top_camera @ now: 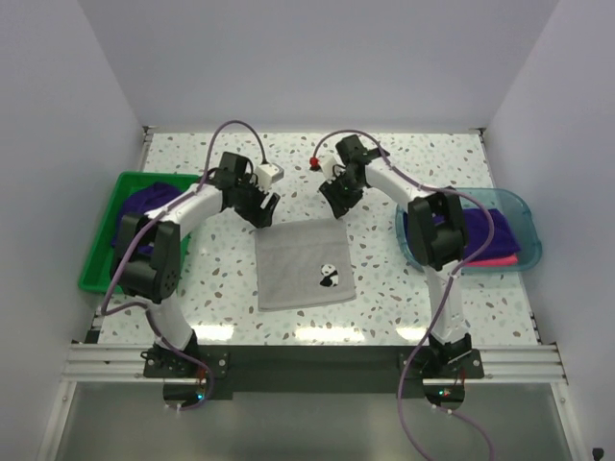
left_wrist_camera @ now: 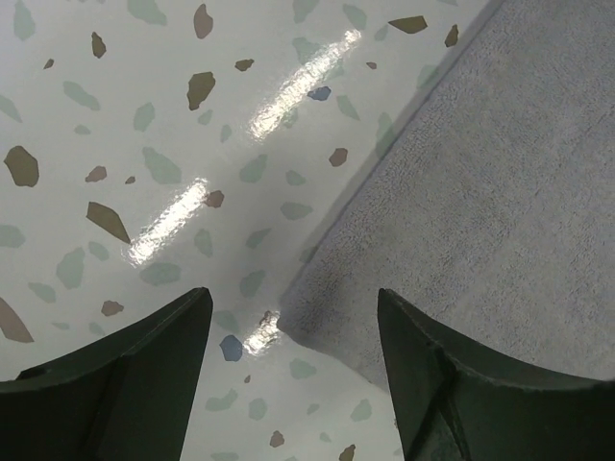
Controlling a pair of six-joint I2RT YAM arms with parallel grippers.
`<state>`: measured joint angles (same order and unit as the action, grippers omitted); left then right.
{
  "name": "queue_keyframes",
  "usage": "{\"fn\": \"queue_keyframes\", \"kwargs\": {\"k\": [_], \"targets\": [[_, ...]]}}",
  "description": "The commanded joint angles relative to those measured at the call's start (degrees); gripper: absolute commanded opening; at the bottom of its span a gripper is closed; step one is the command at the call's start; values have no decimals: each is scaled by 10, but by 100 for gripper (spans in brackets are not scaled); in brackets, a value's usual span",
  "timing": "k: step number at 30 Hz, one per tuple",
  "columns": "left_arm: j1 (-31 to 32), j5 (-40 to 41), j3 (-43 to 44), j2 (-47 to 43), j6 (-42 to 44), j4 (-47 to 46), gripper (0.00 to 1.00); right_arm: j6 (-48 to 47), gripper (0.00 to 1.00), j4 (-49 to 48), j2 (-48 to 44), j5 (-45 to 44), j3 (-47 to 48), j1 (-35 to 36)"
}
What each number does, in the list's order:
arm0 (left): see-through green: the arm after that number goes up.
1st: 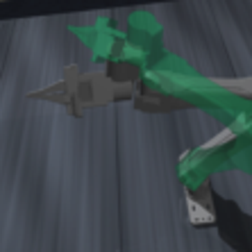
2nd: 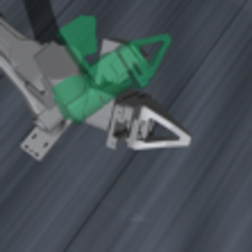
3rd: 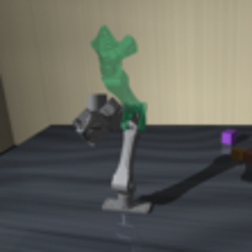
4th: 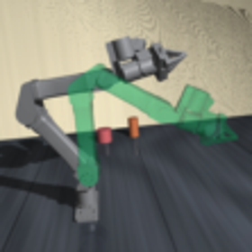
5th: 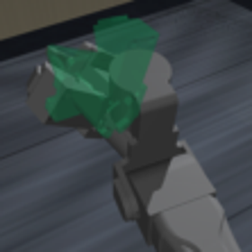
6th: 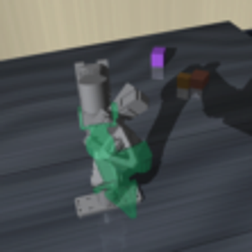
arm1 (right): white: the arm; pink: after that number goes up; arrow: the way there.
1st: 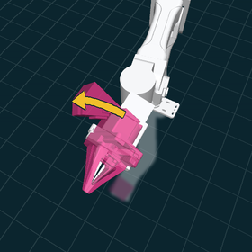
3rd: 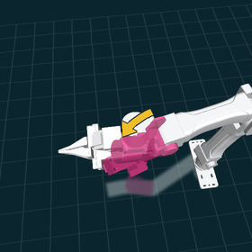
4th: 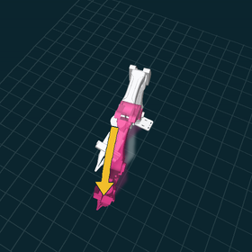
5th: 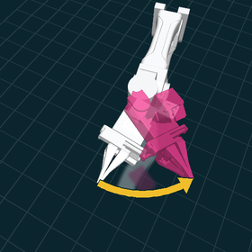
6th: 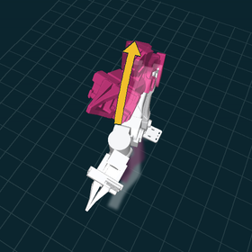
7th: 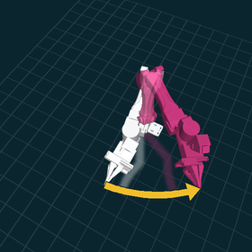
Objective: Fold and stack the towels
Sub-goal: Fold the towel
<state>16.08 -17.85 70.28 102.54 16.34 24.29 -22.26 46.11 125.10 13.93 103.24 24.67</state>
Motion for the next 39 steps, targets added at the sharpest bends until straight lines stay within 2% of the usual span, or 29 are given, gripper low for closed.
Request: {"fn": "queue_keyframes", "kwargs": {"k": [1, 6, 13, 18, 21, 24, 30, 35, 39], "targets": [[-3, -41, 29, 3, 39, 15, 74, -17, 41, 25, 17, 37, 40, -4], [-4, -38, 30, 17, 41, 18, 73, -19, 39, 37, 35, 57, 44, -5], [-3, -24, 43, 40, 45, 36, 74, -26, 36, 38, 49, 26, 27, -4], [-3, -17, 53, 59, 46, 52, 72, -36, 22, 51, 69, 17, 27, -4], [-2, -12, 68, 71, 46, 66, 67, -41, 7, 51, 73, 17, 19, -2], [-2, -10, 74, 78, 44, 74, 63, -41, 2, 45, 66, 17, 8, -2], [-1, -11, 83, 88, 41, 83, 54, -41, 1, 41, 61, 14, 1, -1], [-1, -4, 75, 97, 37, 81, 53, -41, 1, 41, 60, 12, -1, 1], [-1, 4, 65, 108, 31, 83, 45, -39, 1, 42, 59, 7, -3, 3]]}}
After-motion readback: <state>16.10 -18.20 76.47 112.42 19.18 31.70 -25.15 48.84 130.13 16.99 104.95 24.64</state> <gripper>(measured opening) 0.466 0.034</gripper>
